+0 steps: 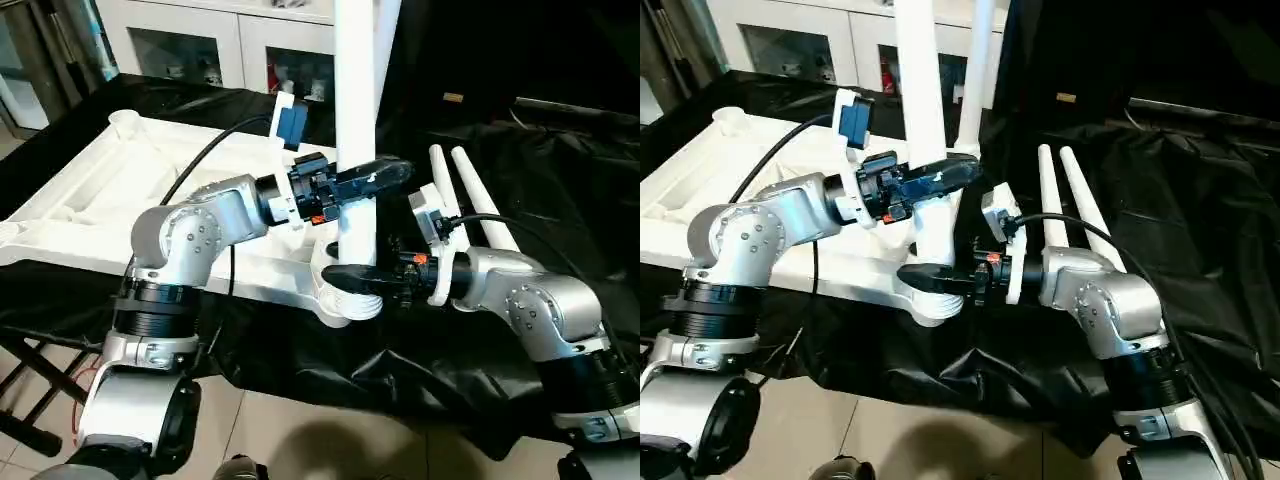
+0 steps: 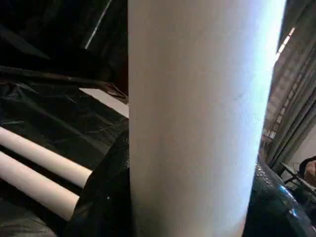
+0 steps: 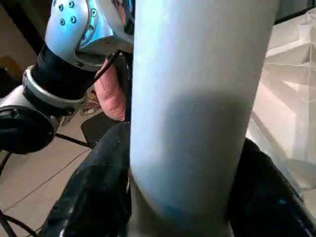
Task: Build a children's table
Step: Pick table leg
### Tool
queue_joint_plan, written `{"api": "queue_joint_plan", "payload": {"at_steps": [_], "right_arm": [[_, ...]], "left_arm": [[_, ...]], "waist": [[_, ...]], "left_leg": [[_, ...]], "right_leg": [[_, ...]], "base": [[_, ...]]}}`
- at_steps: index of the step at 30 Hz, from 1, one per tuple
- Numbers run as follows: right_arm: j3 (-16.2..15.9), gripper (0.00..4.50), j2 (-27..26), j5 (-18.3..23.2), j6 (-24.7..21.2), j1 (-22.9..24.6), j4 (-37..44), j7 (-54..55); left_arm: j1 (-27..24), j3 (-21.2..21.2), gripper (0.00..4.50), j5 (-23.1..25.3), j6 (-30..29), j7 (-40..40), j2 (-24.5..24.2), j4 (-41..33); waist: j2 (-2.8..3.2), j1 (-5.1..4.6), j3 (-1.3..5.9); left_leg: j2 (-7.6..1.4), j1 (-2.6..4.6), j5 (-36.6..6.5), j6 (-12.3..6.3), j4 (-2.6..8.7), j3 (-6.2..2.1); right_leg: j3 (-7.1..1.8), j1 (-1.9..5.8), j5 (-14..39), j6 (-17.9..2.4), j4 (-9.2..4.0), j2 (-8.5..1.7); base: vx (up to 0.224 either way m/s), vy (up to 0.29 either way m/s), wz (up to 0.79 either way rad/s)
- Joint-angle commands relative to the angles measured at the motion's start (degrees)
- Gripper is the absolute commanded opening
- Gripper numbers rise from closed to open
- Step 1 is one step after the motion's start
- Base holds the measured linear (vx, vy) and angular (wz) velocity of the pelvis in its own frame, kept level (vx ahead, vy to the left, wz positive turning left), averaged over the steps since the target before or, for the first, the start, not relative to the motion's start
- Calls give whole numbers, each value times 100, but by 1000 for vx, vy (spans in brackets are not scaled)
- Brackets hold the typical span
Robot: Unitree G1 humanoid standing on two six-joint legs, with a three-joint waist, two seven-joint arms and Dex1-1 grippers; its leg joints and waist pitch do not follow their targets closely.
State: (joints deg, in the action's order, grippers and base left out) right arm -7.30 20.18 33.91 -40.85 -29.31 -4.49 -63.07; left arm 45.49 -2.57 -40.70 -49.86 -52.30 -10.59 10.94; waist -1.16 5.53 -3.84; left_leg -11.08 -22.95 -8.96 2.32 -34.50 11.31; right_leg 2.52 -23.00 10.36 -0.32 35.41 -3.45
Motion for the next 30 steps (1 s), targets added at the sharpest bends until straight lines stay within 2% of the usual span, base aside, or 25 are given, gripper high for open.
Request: {"api": "queue_joint_plan", "payload": {"at_steps": [1, 7, 9, 10, 12, 15, 18, 19, 20, 22, 23, 25, 26, 28, 29, 30], "right_arm": [[-36, 222, 26, -122, -69, -14, -47, 136], [-56, 202, -105, -228, -86, 35, 16, 455], [-46, 199, -156, -227, -78, 53, 39, 536], [-1, 199, -261, -219, -14, 72, 77, 702], [67, 197, -419, -284, 125, 64, 68, 974], [64, 196, -604, -539, 380, 32, -16, 1390], [71, 196, -789, -779, 636, -11, -148, 1818], [78, 196, -844, -844, 713, -29, -195, 1942], [111, 196, -1009, -1066, 955, -78, -324, 2365], [62, 196, -1125, -1276, 1100, -143, -466, 2635], [-6, 196, -1219, -1463, 1236, -205, -580, 2841], [-35, 195, -1269, -1526, 1268, -233, -625, 2912], [-29, 195, -1403, -1635, 1351, -326, -767, 3132], [-33, 195, -1460, -1704, 1405, -388, -854, 3249], [-1, 195, -1571, -1782, 1496, -483, -971, 3465], [29, 195, -1627, -1799, 1525, -515, -1014, 3551]], "left_arm": [[106, 5, 189, -176, -42, -153, 15, -150], [72, -40, 189, -211, -78, -121, 13, -174], [58, -70, 189, -215, -58, -73, 35, -176], [55, -110, 224, -85, 116, 162, 99, -137], [127, -238, 259, 106, 327, 666, 265, 71], [153, -337, 269, 463, 725, 1325, 446, 207], [179, -393, 302, 811, 940, 2021, 571, 316], [189, -410, 302, 905, 981, 2227, 606, 355], [209, -458, 305, 1159, 1060, 2834, 709, 446], [206, -493, 308, 1315, 1154, 3192, 806, 493], [203, -455, 308, 1464, 1271, 3384, 862, 543], [205, -416, 308, 1554, 1349, 3469, 882, 575], [254, -559, 308, 1591, 1495, 3876, 1030, 691], [287, -671, 308, 1598, 1585, 4121, 1117, 751], [320, -802, 280, 1630, 1700, 4456, 1222, 798], [327, -829, 273, 1673, 1758, 4584, 1257, 801]], "waist": [[31, 23, 474], [27, 23, 473], [44, 27, 472], [35, 26, 473], [33, 24, 474], [45, 35, 475], [36, 13, 477], [39, 17, 482], [45, 1, 482], [36, -17, 486], [8, -28, 483], [20, -35, 487], [31, -38, 490], [24, -54, 492], [28, -53, 486], [30, -51, 491]], "left_leg": [[-209, 203, -975, 53, 359, -121], [-205, 194, -947, 65, 362, -120], [-207, 199, -960, 80, 365, -121], [-206, 202, -969, 82, 363, -119], [-211, 203, -989, 114, 366, -122], [-206, 207, -1063, 207, 365, -127], [-212, 198, -1045, 224, 377, -136], [-205, 200, -1031, 219, 373, -134], [-215, 188, -1043, 227, 374, -138], [-205, 185, -1020, 227, 374, -141], [-200, 176, -980, 214, 375, -140], [-195, 178, -930, 193, 370, -137], [-199, 176, -908, 155, 368, -137], [-196, 185, -959, 162, 364, -137], [-200, 182, -945, 152, 369, -138], [-204, 181, -937, 146, 368, -141]], "right_leg": [[-211, 273, 852, -1251, -378, -428], [-209, 276, 788, -1263, -371, -425], [-210, 274, 789, -1260, -370, -428], [-211, 274, 786, -1254, -372, -425], [-211, 267, 778, -1250, -376, -429], [-212, 272, 901, -1188, -398, -442], [-213, 266, 850, -1071, -396, -425], [-214, 274, 835, -1075, -393, -433], [-220, 263, 822, -1069, -390, -434], [-216, 276, 791, -1049, -389, -427], [-212, 279, 783, -1033, -394, -426], [-215, 280, 742, -1030, -392, -425], [-218, 277, 655, -1037, -383, -419], [-214, 280, 628, -1077, -391, -420], [-217, 278, 584, -1087, -387, -420], [-216, 280, 559, -1084, -379, -420]], "base": [[0, 0, 0], [0, 0, 0], [0, 0, 0], [0, 0, 0], [0, 0, 0], [0, 0, 0], [0, 0, 0], [0, 0, 0], [0, 0, 0], [0, 0, 0], [0, 0, 0], [0, 0, 0], [0, 0, 0], [0, 0, 0], [0, 0, 0], [0, 0, 0]]}}
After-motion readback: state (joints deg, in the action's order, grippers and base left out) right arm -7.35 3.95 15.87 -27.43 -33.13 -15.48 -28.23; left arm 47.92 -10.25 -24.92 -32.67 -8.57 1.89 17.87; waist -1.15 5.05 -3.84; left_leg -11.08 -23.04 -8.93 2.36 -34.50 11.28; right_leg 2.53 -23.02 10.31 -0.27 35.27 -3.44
